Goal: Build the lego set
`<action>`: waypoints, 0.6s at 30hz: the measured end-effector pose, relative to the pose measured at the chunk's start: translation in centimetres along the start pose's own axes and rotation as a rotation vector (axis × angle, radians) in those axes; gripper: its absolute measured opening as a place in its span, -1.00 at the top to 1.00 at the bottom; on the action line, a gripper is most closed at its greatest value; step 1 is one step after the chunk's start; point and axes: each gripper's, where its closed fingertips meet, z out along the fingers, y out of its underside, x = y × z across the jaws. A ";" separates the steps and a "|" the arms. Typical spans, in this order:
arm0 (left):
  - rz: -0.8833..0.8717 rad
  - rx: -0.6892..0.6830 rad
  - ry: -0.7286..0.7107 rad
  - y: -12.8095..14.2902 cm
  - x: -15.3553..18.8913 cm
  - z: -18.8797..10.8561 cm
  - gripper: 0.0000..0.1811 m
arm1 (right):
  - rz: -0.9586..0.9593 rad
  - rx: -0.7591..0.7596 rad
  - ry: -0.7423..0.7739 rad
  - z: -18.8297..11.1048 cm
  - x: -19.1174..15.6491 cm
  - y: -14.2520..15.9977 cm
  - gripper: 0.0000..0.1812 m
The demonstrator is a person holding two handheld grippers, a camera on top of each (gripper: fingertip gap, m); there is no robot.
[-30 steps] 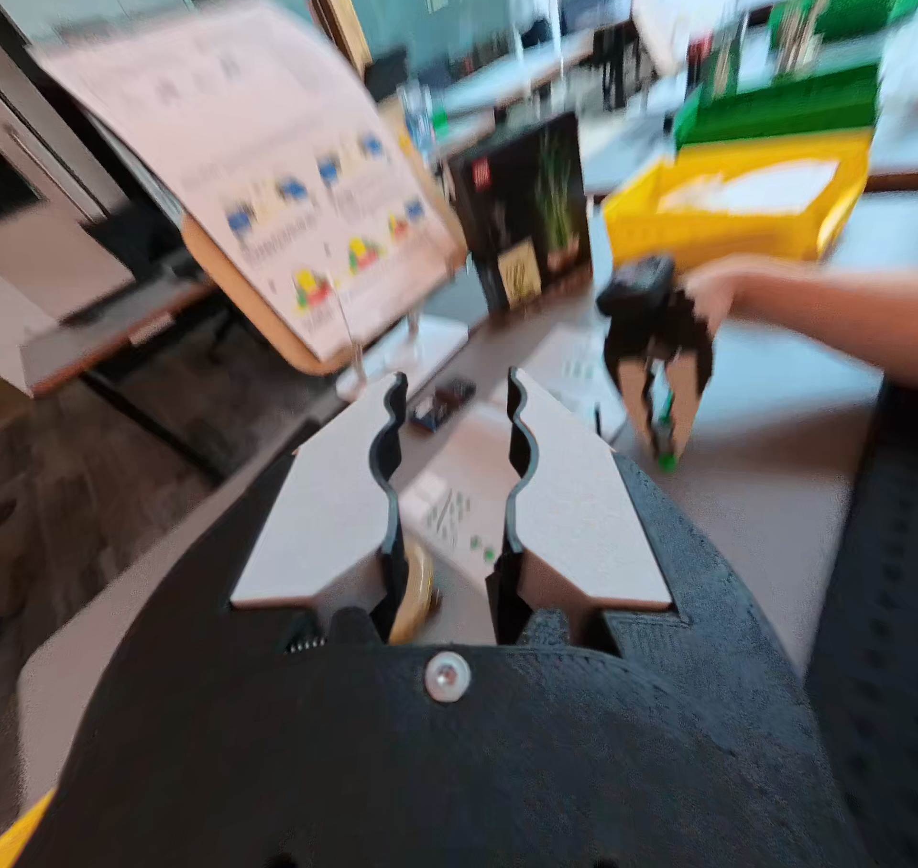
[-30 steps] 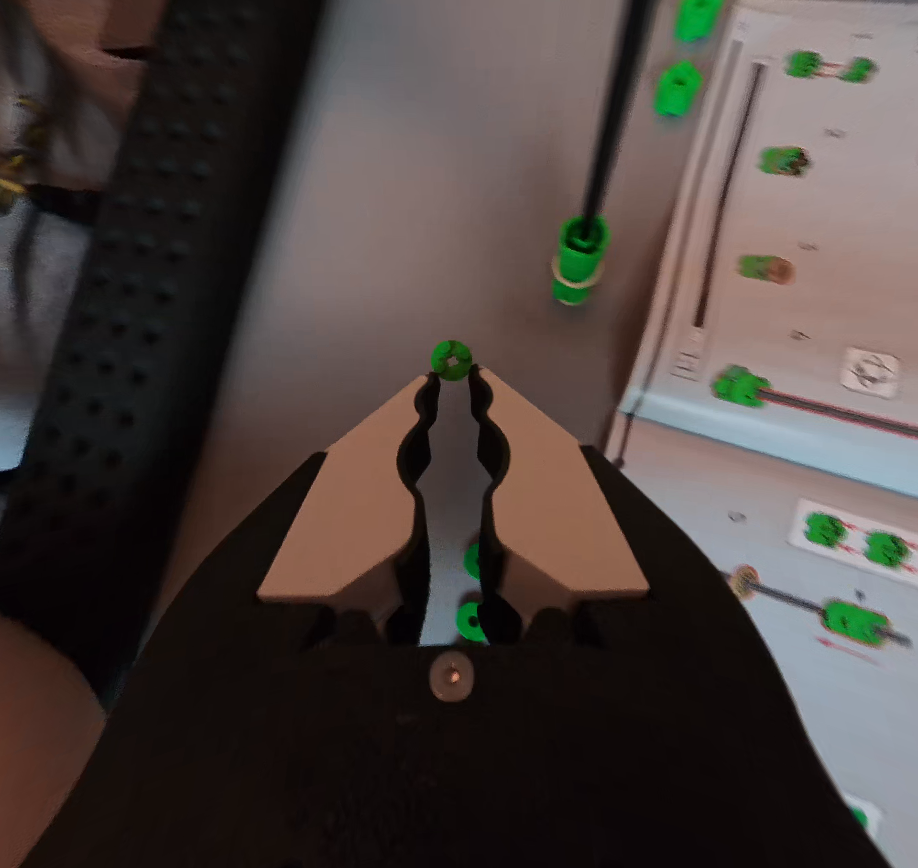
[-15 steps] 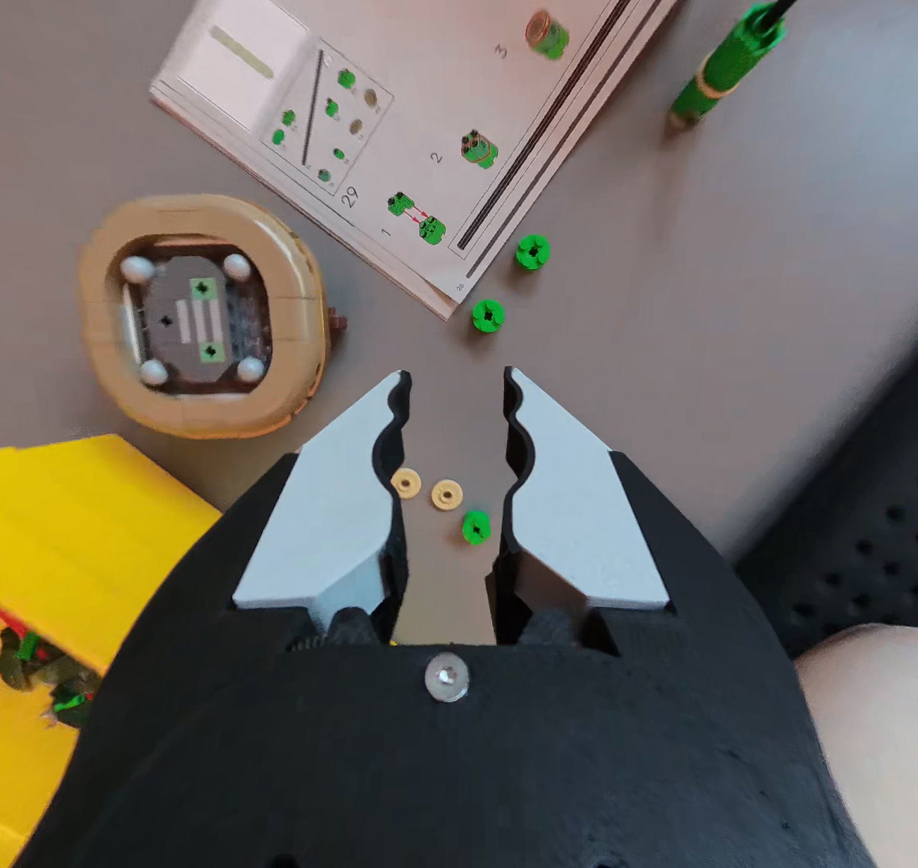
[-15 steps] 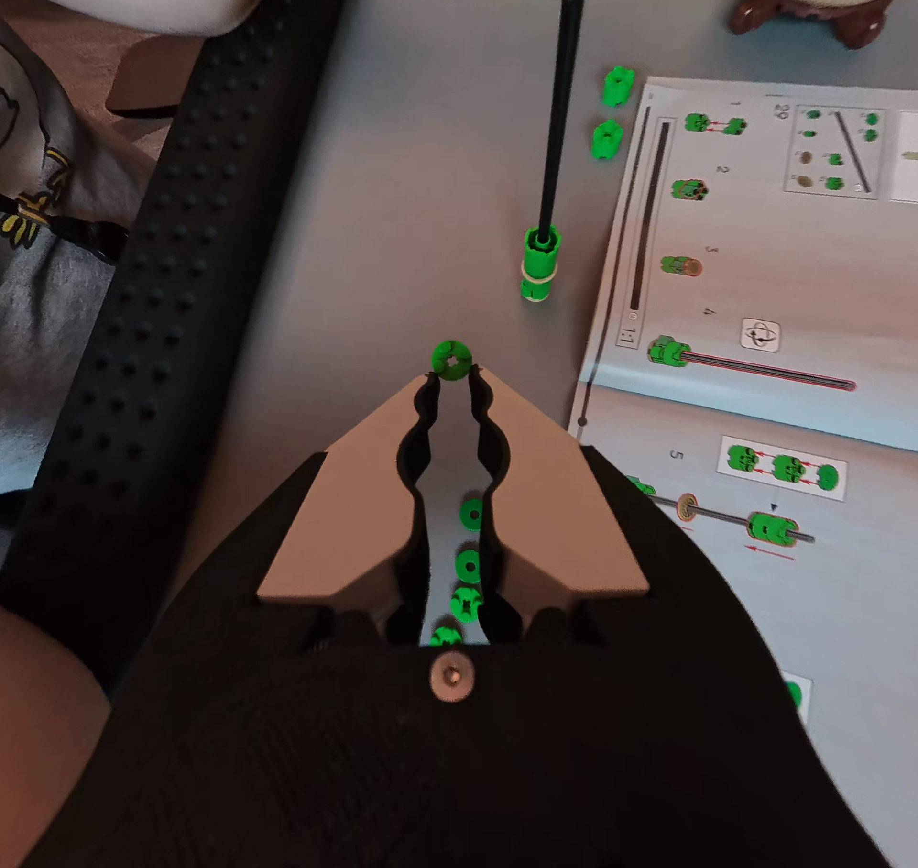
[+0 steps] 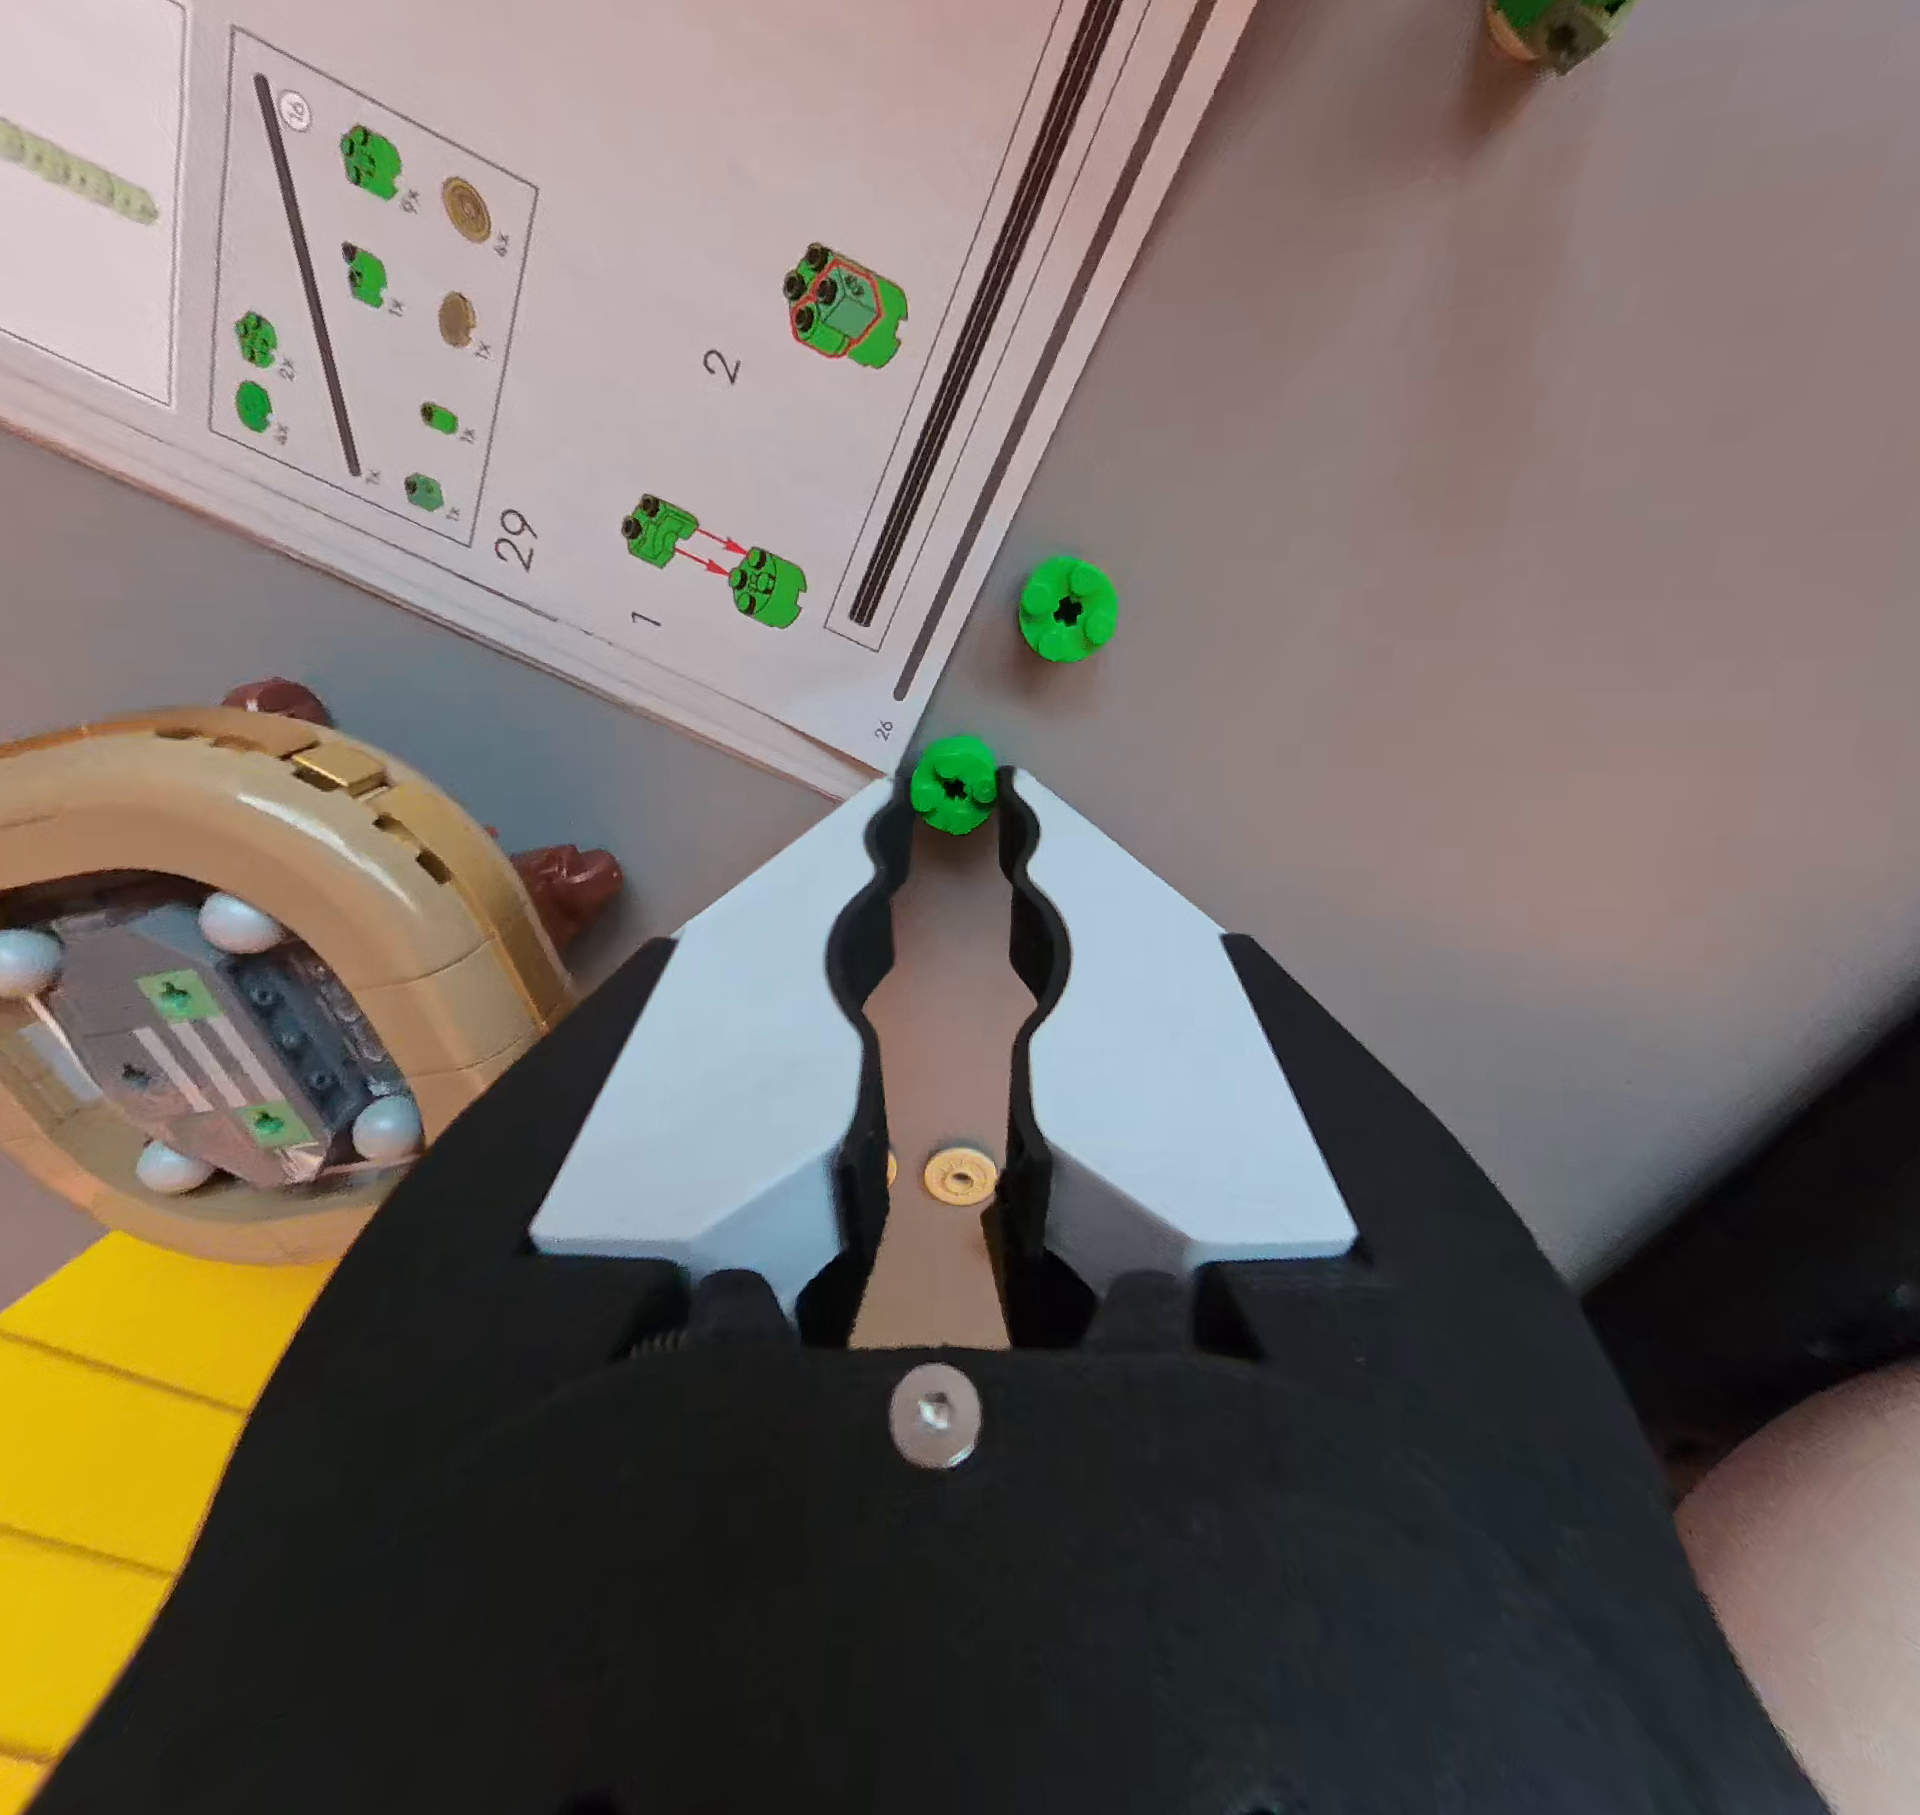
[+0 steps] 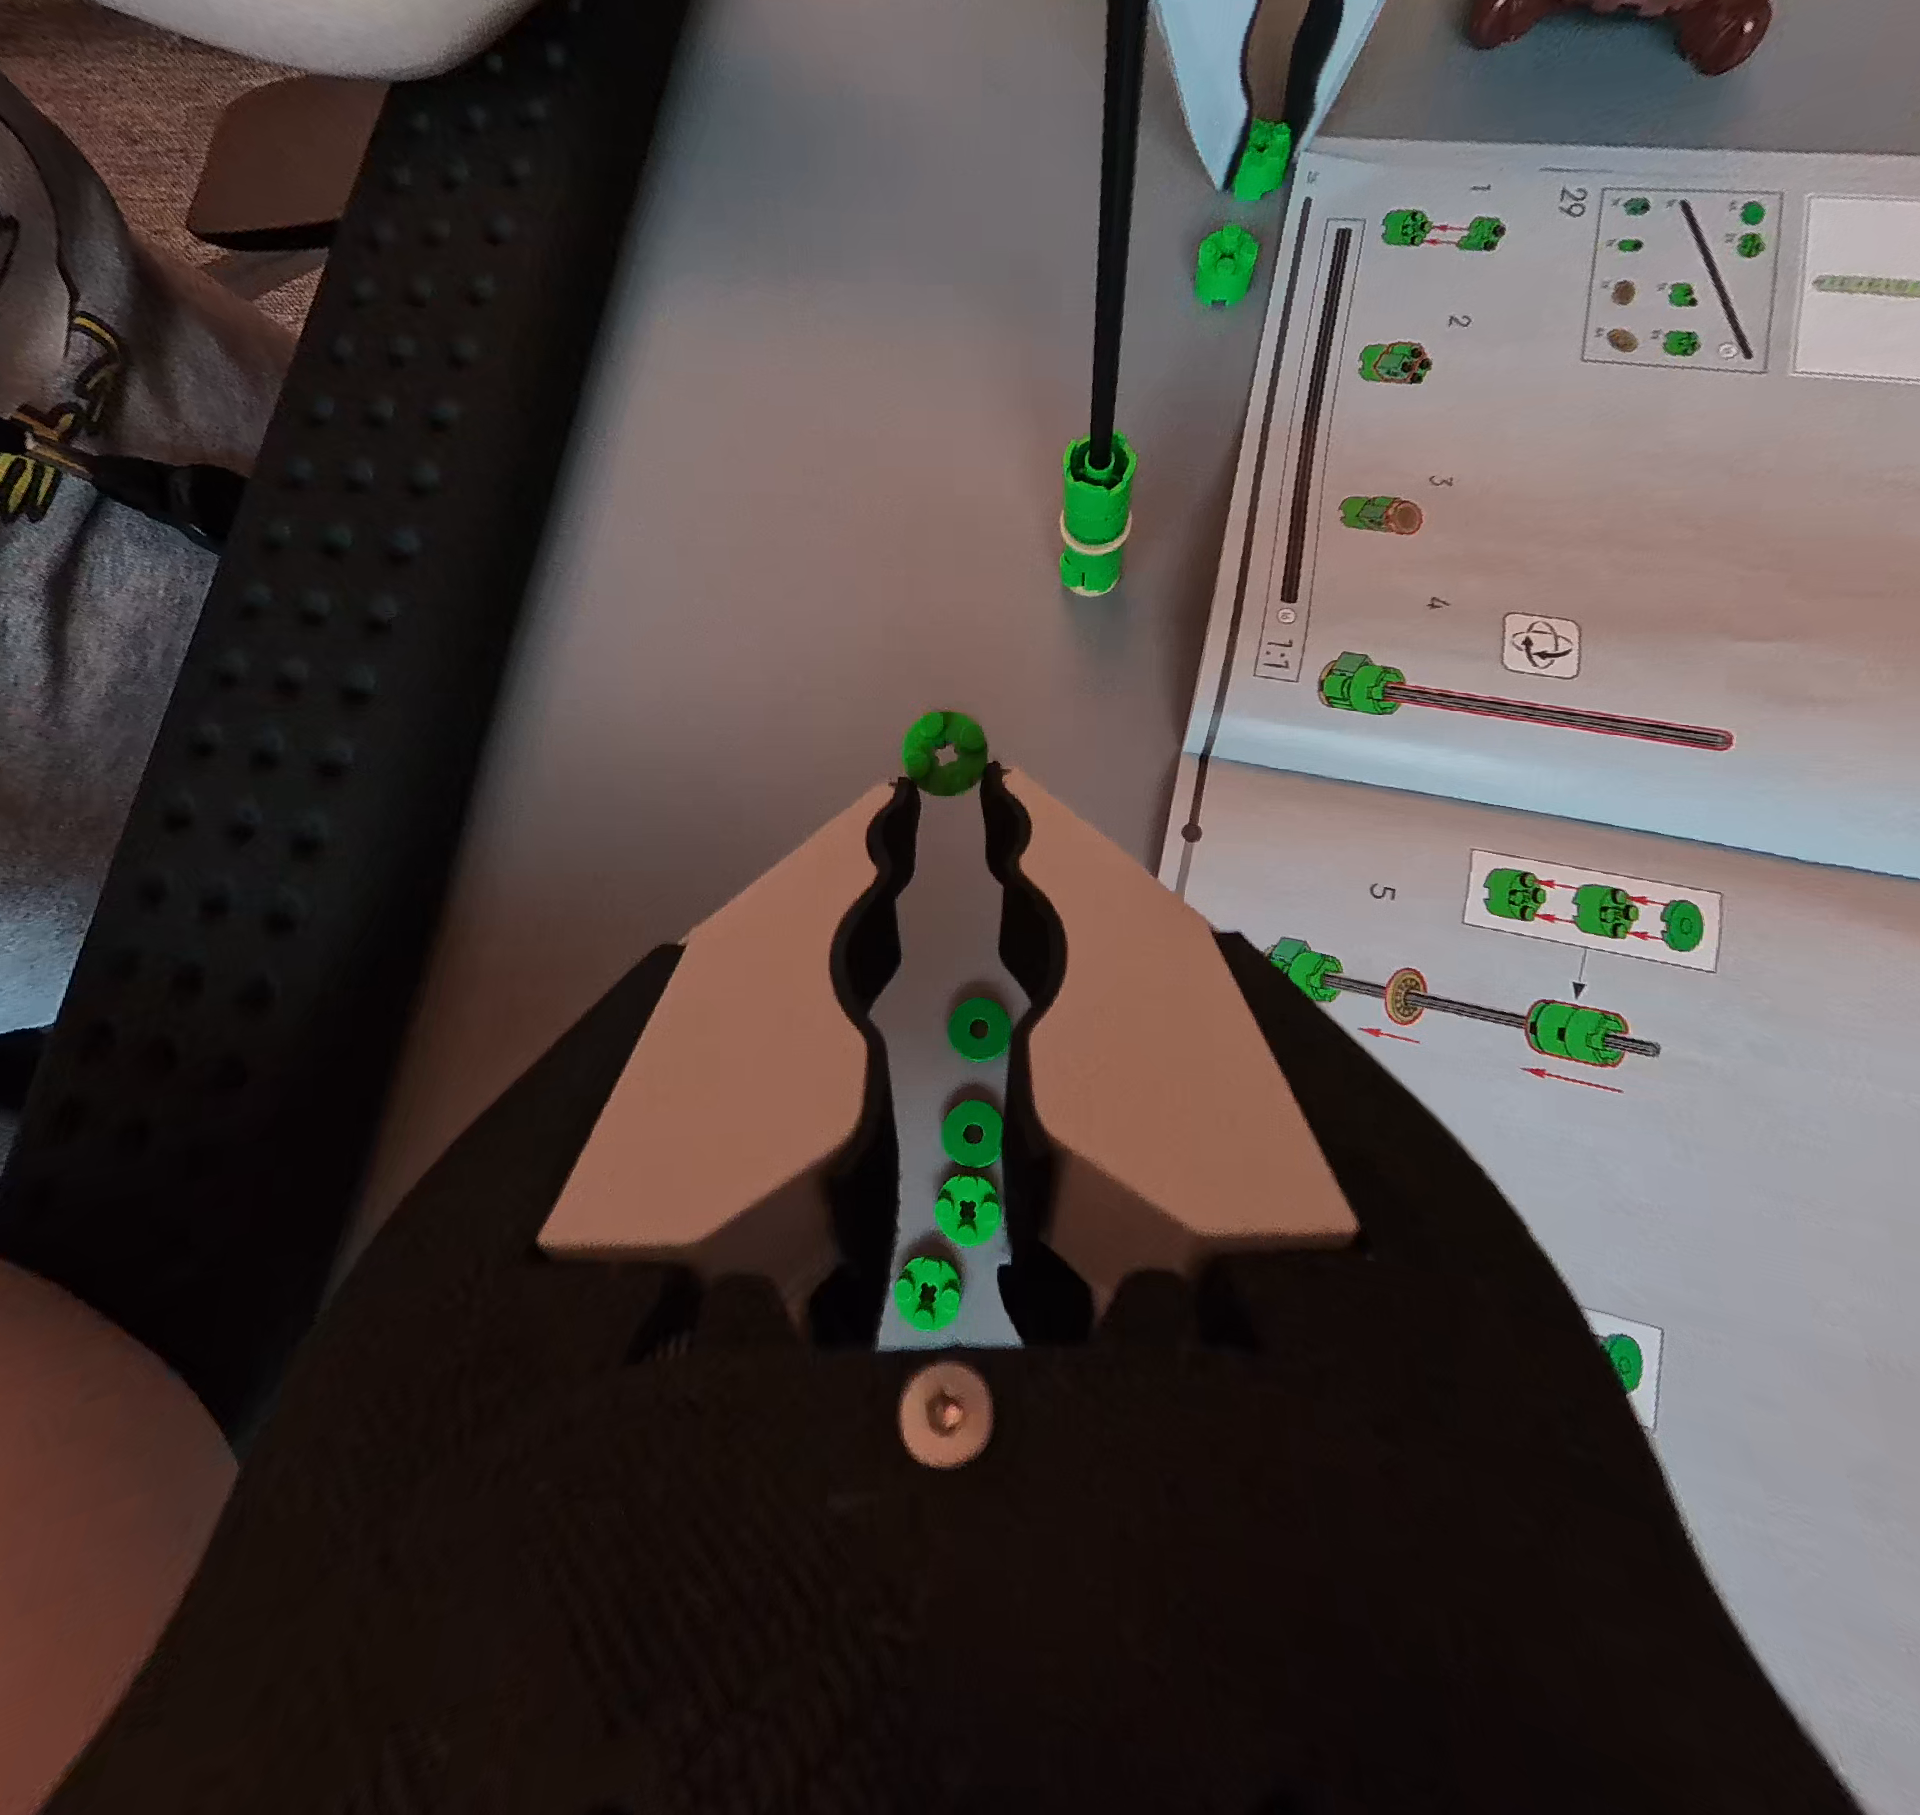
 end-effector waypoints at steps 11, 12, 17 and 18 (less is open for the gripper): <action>-0.129 0.170 0.083 -0.6 1.1 -6.0 0.85 | 0.113 0.027 0.044 -6.0 -1.6 2.5 0.87; -0.129 0.224 0.075 -1.1 1.3 -7.4 0.85 | 0.126 0.010 0.059 -6.8 -2.0 3.0 0.87; 0.060 0.542 -0.001 -4.9 4.6 -15.1 0.85 | 0.113 0.123 0.264 -12.8 -3.9 1.0 0.88; 0.127 0.599 -0.003 -5.7 6.0 -16.4 0.85 | 0.112 0.112 0.299 -13.5 -4.3 0.8 0.88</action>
